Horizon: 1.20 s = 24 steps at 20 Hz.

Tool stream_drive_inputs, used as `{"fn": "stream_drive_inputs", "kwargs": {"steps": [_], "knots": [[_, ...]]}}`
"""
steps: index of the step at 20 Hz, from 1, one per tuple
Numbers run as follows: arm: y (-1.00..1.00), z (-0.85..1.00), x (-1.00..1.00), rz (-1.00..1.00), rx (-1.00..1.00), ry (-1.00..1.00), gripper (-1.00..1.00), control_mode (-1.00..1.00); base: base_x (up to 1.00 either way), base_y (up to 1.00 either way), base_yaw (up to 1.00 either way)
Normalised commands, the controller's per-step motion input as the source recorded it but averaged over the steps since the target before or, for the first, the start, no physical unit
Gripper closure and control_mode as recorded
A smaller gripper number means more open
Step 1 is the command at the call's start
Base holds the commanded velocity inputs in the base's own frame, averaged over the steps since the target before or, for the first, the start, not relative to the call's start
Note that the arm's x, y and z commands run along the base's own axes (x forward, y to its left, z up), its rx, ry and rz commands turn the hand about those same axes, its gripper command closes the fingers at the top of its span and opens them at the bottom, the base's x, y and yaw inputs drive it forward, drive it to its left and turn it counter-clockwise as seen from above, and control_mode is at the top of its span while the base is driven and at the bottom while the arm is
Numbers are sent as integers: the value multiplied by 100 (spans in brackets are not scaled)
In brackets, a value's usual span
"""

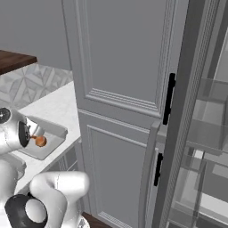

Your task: Place one onion and one chicken drumstick in each tupperware on the nearby counter, to pack two identical lunches.

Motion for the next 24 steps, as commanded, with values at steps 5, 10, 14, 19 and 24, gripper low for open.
{"fn": "stream_drive_inputs", "kwargs": {"steps": [5,10,14,19,24], "knots": [[-51,100,-64,-1,5,-9,-100,-100,0,0,0],[-51,96,-61,-2,8,0,-100,-100,0,0,0],[-33,81,-92,1,-1,6,-100,-100,0,0,0],[-33,46,-83,5,-20,9,-100,-100,0,0,0],[-74,0,-70,8,-20,1,-100,-100,0,0,0]]}}
